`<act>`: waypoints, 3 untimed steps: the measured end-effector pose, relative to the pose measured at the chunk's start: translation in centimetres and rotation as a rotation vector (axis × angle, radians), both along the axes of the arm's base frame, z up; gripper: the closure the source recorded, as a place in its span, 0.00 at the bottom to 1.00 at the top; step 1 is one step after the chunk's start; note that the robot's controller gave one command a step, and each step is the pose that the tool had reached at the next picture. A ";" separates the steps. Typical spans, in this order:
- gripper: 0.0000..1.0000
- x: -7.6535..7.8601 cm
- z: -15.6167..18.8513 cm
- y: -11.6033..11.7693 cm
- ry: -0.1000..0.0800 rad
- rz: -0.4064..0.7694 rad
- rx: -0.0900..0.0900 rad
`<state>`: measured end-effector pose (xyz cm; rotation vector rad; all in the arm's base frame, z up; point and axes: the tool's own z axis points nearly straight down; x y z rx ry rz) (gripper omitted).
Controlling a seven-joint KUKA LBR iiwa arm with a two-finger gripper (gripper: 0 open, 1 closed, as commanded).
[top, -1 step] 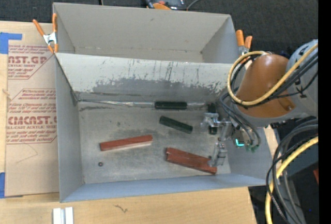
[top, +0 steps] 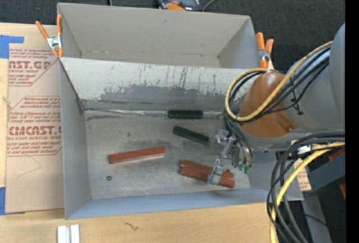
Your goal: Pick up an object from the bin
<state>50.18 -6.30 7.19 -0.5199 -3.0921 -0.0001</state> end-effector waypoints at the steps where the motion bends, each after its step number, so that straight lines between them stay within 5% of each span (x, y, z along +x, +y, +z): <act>1: 1.00 0.2 0.2 0.0 -0.008 0.000 -0.002; 2: 1.00 1.5 13.9 -5.0 -0.016 -0.003 -0.004; 3: 1.00 1.1 25.2 -2.4 -0.018 0.096 -0.004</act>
Offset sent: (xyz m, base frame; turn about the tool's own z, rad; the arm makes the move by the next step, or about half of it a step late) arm 0.0000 0.0000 0.0000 0.0000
